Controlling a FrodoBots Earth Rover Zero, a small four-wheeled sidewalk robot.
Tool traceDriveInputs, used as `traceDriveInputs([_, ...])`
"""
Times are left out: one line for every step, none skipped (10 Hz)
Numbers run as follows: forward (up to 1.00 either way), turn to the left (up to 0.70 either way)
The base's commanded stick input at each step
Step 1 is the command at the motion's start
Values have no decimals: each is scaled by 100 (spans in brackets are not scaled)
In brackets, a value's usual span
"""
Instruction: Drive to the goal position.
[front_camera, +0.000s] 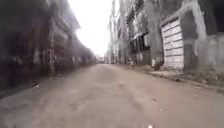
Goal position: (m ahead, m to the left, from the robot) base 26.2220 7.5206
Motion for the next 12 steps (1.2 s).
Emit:
traceDriveInputs([100,0])
traceDriveInputs([100,0])
traceDriveInputs([100,0])
traceDriveInputs([100,0])
traceDriveInputs([100,0])
traceDriveInputs([100,0])
traceDriveInputs([100,0])
traceDriveInputs([100,0])
traceDriveInputs([100,0])
traceDriveInputs([100,0])
traceDriveInputs([100,0])
traceDriveInputs([100,0])
